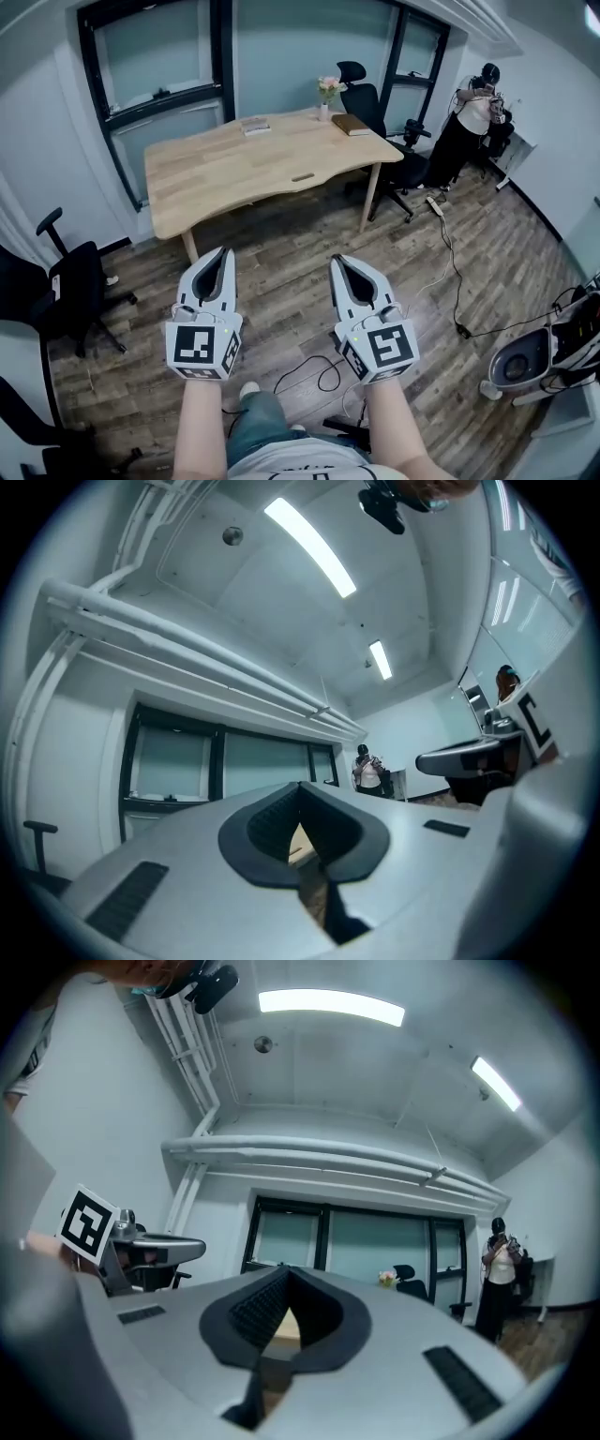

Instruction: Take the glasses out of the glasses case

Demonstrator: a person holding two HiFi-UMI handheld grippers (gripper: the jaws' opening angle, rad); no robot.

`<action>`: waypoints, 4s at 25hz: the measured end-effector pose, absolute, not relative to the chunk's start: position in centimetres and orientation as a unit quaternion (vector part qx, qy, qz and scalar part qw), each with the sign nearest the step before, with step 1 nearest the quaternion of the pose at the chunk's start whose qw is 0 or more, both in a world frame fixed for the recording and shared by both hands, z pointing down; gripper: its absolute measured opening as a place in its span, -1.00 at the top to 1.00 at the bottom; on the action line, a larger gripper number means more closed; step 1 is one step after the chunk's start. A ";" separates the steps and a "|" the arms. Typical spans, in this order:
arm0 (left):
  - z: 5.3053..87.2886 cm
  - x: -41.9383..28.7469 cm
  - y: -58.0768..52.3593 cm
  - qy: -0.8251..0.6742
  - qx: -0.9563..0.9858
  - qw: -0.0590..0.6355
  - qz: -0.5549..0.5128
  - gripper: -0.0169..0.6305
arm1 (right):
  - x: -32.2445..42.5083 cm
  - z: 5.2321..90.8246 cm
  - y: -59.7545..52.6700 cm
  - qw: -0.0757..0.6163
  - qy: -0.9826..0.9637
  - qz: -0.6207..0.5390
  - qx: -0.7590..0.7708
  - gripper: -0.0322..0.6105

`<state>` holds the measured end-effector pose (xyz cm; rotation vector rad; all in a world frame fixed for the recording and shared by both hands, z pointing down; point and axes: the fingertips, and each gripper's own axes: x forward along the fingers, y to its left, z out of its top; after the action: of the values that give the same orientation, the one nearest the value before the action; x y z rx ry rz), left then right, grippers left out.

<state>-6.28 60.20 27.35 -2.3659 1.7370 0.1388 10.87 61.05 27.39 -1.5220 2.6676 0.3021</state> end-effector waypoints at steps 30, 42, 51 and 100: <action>29.7 -15.6 17.0 0.575 -0.814 0.063 0.044 0.90 | 1.4 29.2 19.3 0.004 0.857 0.087 -0.508 0.87; 32.1 -15.5 2.2 0.584 -0.810 0.047 0.020 0.90 | 2.7 32.0 3.3 0.002 0.864 0.056 -0.500 0.87; 32.1 -13.6 -12.4 0.593 -0.805 0.016 0.030 0.65 | 4.8 31.3 -11.2 0.002 0.878 0.050 -0.476 0.87; 62.7 -14.1 -53.2 0.234 -0.813 -0.020 -0.533 0.64 | 0.8 51.8 -38.3 -0.160 0.876 -0.120 -0.439 0.87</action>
<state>-14.06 -53.17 62.73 -2.5858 0.7452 -1.6960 0.79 -38.28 51.83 -1.5399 3.0737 -0.4193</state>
